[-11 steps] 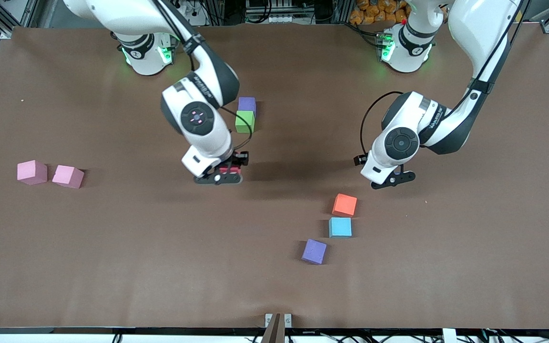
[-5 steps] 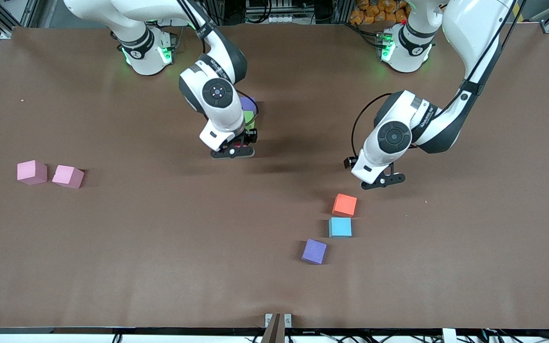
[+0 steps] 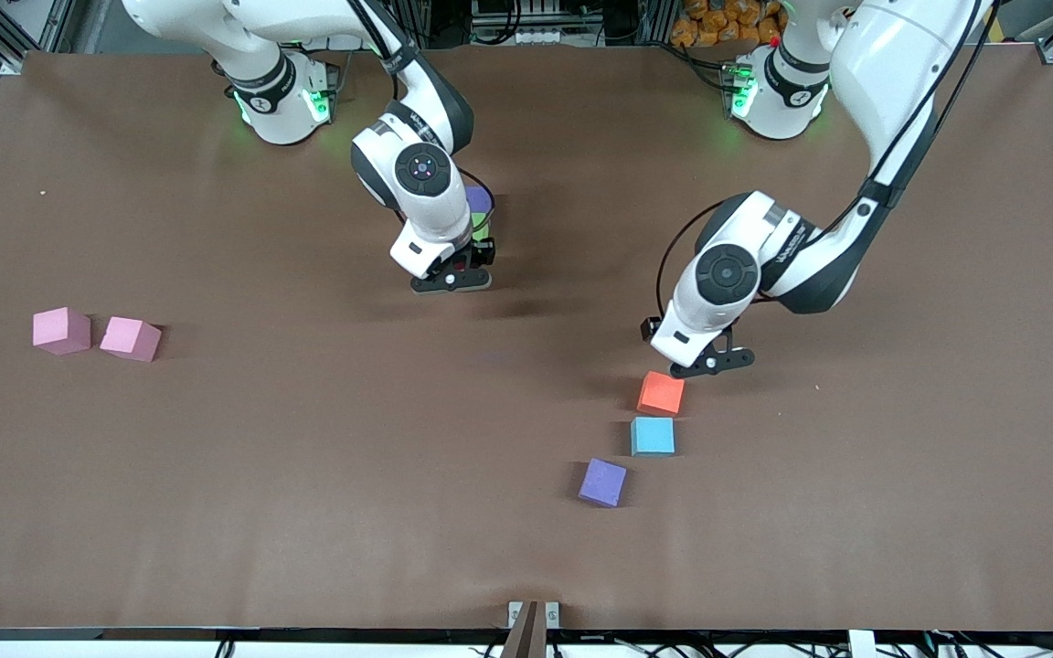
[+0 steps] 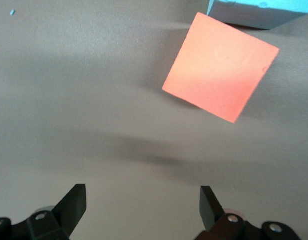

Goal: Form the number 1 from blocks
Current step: 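Place the red block in line beside the green block with the right gripper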

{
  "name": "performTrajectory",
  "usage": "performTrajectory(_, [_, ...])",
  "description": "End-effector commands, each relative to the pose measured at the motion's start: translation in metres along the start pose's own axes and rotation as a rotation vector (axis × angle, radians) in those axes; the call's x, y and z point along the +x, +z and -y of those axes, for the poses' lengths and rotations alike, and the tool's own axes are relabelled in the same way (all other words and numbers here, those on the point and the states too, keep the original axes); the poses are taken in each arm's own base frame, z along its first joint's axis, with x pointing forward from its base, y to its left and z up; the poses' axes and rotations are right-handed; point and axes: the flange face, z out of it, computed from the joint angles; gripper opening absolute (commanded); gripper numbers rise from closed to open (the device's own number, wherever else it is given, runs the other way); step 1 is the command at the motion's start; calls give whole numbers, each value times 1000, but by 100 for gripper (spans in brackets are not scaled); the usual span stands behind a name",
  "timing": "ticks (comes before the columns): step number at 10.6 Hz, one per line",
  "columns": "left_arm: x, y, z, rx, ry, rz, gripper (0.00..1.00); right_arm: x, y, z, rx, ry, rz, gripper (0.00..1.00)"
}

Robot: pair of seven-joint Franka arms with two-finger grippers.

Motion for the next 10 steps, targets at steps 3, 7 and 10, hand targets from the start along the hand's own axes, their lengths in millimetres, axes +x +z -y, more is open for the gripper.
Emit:
performTrajectory(3, [27, -1, -22, 11, 58, -79, 100, -12, 2, 6, 4, 17, -16, 0])
performTrajectory(7, [33, 9, -37, 3, 90, -105, 100, -20, 21, 17, 3, 9, -12, 0])
performTrajectory(10, [37, 9, -41, -35, 99, -139, 100, -21, 27, 17, -3, 9, -5, 0])
